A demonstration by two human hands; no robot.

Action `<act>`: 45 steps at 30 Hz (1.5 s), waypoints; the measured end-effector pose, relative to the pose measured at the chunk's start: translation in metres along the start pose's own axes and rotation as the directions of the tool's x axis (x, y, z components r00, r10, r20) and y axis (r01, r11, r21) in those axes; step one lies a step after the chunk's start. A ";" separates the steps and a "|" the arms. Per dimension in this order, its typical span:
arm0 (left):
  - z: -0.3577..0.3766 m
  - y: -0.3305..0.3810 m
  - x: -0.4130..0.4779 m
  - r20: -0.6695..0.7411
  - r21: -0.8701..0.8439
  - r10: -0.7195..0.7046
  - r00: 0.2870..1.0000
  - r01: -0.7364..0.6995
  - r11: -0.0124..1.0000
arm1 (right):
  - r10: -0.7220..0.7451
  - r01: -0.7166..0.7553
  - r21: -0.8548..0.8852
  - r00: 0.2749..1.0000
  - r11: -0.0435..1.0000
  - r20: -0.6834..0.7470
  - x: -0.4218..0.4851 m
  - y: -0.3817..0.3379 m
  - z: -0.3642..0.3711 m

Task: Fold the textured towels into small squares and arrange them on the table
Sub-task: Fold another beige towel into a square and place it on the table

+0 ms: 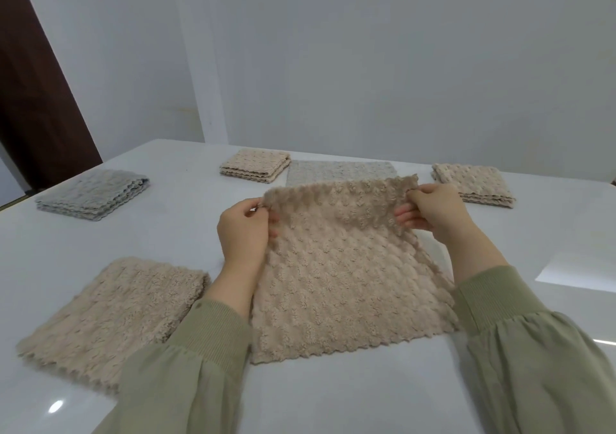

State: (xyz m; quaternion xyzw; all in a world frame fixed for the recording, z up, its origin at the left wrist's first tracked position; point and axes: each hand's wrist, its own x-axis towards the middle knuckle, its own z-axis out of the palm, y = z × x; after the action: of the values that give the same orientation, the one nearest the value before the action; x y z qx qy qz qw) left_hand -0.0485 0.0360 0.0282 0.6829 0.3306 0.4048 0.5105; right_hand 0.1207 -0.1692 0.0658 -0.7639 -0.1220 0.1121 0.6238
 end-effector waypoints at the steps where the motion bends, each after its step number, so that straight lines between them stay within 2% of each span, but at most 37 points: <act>1: 0.001 0.001 0.000 0.022 -0.132 -0.041 0.999 0.044 0.990 | 0.002 -0.002 0.038 1.000 0.999 0.018 0.000 -0.001 0.001; 4: 0.001 0.009 0.001 0.094 -0.430 -0.081 0.992 0.114 0.896 | -0.092 0.093 0.180 0.996 0.979 -0.015 0.000 -0.006 0.005; 7: -0.001 0.016 0.004 0.209 -0.668 -0.035 0.977 0.169 0.724 | -0.263 0.281 0.357 0.960 0.891 -0.100 -0.002 -0.019 0.005; 9: -0.001 0.015 0.006 0.246 -0.701 -0.051 0.968 0.214 0.680 | -0.236 0.278 0.456 0.960 0.845 -0.149 -0.003 -0.024 0.004; 11: 0.002 0.009 0.006 0.256 -0.705 -0.159 0.953 0.297 0.644 | -0.144 0.225 0.427 0.966 0.876 -0.213 -0.004 -0.013 0.011; 13: 0.005 0.002 0.005 0.250 -0.656 -0.275 0.928 0.371 0.657 | -0.133 0.198 0.201 0.945 0.959 -0.300 -0.004 0.014 0.018; 15: 0.006 -0.007 0.002 0.225 -0.500 -0.317 0.921 0.388 0.774 | -0.156 0.173 0.024 0.933 0.985 -0.324 -0.006 0.037 0.021; 17: 0.006 -0.011 -0.002 0.193 -0.357 -0.293 0.937 0.345 0.868 | -0.162 0.163 -0.030 0.919 0.986 -0.359 -0.008 0.045 0.019; 19: 0.004 -0.010 -0.008 0.170 -0.278 -0.252 0.953 0.292 0.915 | -0.176 0.162 -0.069 0.898 0.984 -0.403 -0.011 0.045 0.016; 24: -0.005 0.002 -0.019 0.170 -0.119 -0.221 0.960 0.243 0.963 | -0.221 0.172 -0.150 0.871 0.974 -0.439 -0.027 0.052 0.006; 27: -0.014 0.005 -0.027 0.176 0.047 -0.132 0.976 0.125 0.991 | -0.273 0.184 -0.232 0.849 0.955 -0.453 -0.041 0.051 -0.002; 30: -0.022 0.005 -0.035 0.203 0.320 -0.017 0.979 -0.050 0.946 | -0.294 0.150 -0.359 0.874 0.921 -0.387 -0.052 0.056 -0.007; 33: -0.026 0.003 -0.044 0.265 0.669 -0.003 0.964 -0.182 0.720 | -0.279 0.099 -0.515 0.917 0.851 -0.284 -0.053 0.063 -0.009; 35: -0.024 -0.003 -0.046 0.340 0.744 0.105 0.934 -0.336 0.577 | -0.336 0.097 -0.660 0.910 0.745 -0.245 -0.051 0.065 -0.009; 37: -0.021 -0.005 -0.047 0.379 0.672 0.290 0.879 -0.477 0.567 | -0.409 0.119 -0.769 0.891 0.628 -0.196 -0.050 0.067 -0.007; 39: -0.015 -0.005 -0.048 0.426 0.520 0.412 0.806 -0.590 0.617 | -0.497 0.240 -0.758 0.858 0.606 -0.126 -0.052 0.066 -0.002; 41: -0.009 -0.004 -0.054 0.574 0.385 0.411 0.709 -0.676 0.629 | -0.572 0.415 -0.680 0.820 0.604 -0.007 -0.056 0.064 0.004; 43: -0.005 -0.005 -0.058 0.680 0.323 0.371 0.632 -0.713 0.622 | -0.582 0.541 -0.575 0.802 0.614 0.133 -0.063 0.061 0.012; 45: -0.002 -0.006 -0.059 0.686 0.315 0.380 0.620 -0.724 0.614 | -0.572 0.605 -0.526 0.782 0.598 0.248 -0.069 0.059 0.021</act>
State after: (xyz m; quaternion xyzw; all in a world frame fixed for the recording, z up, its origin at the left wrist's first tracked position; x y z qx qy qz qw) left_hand -0.0773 -0.0126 0.0098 0.9565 0.0308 0.2138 0.1963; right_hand 0.0516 -0.1840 0.0051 -0.8290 -0.4113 -0.1218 0.3588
